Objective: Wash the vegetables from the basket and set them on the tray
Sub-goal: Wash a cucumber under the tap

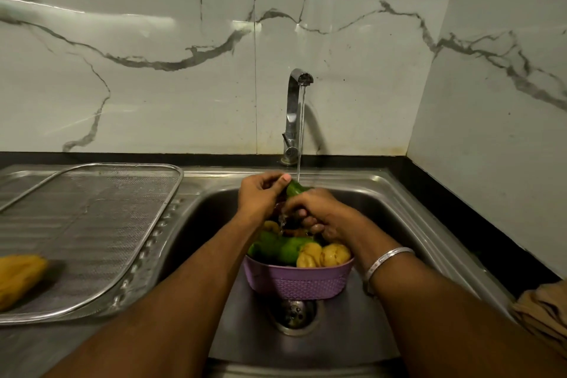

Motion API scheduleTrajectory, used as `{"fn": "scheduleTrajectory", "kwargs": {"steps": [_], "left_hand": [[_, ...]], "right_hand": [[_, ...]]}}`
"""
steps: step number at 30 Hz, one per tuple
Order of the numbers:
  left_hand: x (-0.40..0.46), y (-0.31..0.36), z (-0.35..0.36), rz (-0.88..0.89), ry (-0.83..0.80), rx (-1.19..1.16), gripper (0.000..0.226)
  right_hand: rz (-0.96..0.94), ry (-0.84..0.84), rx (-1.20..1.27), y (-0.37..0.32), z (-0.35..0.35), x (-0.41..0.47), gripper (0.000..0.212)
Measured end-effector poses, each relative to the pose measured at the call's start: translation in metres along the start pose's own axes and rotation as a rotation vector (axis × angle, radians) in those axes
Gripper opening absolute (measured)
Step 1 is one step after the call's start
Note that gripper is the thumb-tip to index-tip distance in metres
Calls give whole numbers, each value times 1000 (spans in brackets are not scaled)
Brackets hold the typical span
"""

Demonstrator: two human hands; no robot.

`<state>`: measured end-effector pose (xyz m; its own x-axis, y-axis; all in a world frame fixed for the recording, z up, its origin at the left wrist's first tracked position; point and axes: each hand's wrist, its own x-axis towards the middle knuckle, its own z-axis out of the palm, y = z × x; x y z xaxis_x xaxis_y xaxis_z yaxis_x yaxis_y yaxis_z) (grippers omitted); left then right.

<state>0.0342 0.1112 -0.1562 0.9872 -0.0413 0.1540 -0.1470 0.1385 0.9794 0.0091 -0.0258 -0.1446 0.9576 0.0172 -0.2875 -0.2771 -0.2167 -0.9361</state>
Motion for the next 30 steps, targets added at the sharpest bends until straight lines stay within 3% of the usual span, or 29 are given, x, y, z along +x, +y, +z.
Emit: {"fn": "scheduleTrajectory", "kwargs": {"steps": [3,4,6,7,9,11,12,16,25,28,30], "left_hand": [[-2,7,2,-31,-87,-192,20],[-2,10,4,-48,-114,-245,21],[-1,6,5,-97,-125,-244,21],[-2,3,6,-103,-131,-164,21],[-1,-8,4,29,-177,298,22],[-4,-17,4,203,-270,836,33],[-5,-18,4,251,-289,974,40],[-5,-17,7,403,-231,1122,44],[-12,-8,19,366,-171,1167,58],[-13,-6,24,93,-250,826,62],[-14,-4,26,-114,-181,535,57]], "right_hand": [[99,-267,362,-2,-14,-3,37],[101,-258,392,-3,-16,-4,32],[51,-63,206,-1,-14,-3,18],[9,92,17,0,-12,-2,16],[-104,372,-353,7,-9,2,28],[-187,489,-693,7,-6,-1,30],[-223,514,-827,6,-6,-4,27],[-390,545,-1068,3,-10,-11,21],[-504,555,-838,14,-25,-14,33],[-499,582,-721,17,-21,-13,41],[-482,534,-550,13,-13,-14,44]]}}
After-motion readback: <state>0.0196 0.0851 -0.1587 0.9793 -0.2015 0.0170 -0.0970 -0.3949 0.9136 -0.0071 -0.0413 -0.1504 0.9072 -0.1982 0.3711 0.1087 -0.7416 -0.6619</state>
